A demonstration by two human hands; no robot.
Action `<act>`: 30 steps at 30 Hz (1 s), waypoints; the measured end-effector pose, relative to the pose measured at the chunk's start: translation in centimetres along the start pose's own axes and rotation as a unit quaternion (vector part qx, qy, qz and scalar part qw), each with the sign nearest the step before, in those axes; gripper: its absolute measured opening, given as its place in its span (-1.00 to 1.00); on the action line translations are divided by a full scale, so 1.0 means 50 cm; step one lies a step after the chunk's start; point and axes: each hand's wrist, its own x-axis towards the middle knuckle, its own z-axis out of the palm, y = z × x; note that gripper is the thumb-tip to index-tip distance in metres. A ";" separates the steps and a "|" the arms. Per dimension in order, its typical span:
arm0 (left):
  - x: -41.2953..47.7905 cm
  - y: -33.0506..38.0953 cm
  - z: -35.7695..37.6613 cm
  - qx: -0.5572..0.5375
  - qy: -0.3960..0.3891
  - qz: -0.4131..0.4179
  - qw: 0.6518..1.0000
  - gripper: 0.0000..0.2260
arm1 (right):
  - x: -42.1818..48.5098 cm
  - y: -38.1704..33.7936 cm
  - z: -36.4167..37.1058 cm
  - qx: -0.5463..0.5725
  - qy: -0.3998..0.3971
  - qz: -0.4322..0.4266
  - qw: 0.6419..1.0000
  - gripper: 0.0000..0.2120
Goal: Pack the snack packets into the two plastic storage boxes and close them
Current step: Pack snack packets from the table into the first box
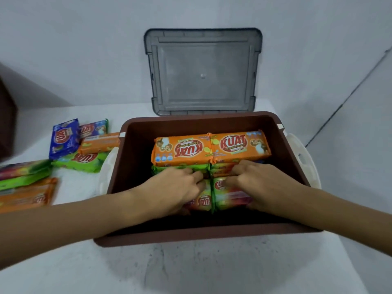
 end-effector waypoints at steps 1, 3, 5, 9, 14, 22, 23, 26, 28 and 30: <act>0.001 0.002 0.001 0.003 0.000 -0.002 1.000 -0.44 | 0.002 0.000 0.001 -0.001 0.001 -0.003 1.000 -0.55; 0.004 0.004 0.003 0.004 0.000 -0.007 1.000 -0.44 | 0.007 -0.001 0.002 0.003 -0.001 -0.005 1.000 -0.55; 0.005 0.003 0.000 -0.008 0.012 -0.017 1.000 -0.45 | 0.011 -0.003 0.000 0.013 0.004 0.002 1.000 -0.55; 0.004 0.004 0.003 -0.011 0.023 -0.027 0.999 -0.47 | 0.012 -0.005 -0.005 0.018 0.004 0.015 1.000 -0.52; 0.004 0.001 0.006 -0.030 0.018 -0.029 0.999 -0.47 | 0.012 -0.009 -0.010 0.016 -0.010 0.020 1.000 -0.44; -0.049 -0.051 -0.040 -0.245 0.184 -0.089 0.948 -0.66 | 0.016 -0.016 -0.087 0.073 0.069 0.015 0.995 -0.57; -0.068 -0.061 -0.045 -0.263 0.210 -0.104 0.936 -0.70 | 0.024 -0.020 -0.105 0.076 0.095 0.010 0.992 -0.60; -0.140 -0.096 -0.053 -0.268 0.288 -0.150 0.907 -0.77 | 0.070 -0.043 -0.159 0.082 0.161 -0.021 0.983 -0.63; -0.197 -0.123 -0.044 -0.266 0.324 -0.202 0.885 -0.78 | 0.108 -0.070 -0.188 0.095 0.180 -0.045 0.978 -0.65; -0.260 -0.152 -0.025 -0.268 0.335 -0.266 0.863 -0.72 | 0.152 -0.104 -0.210 0.099 0.202 -0.083 0.971 -0.65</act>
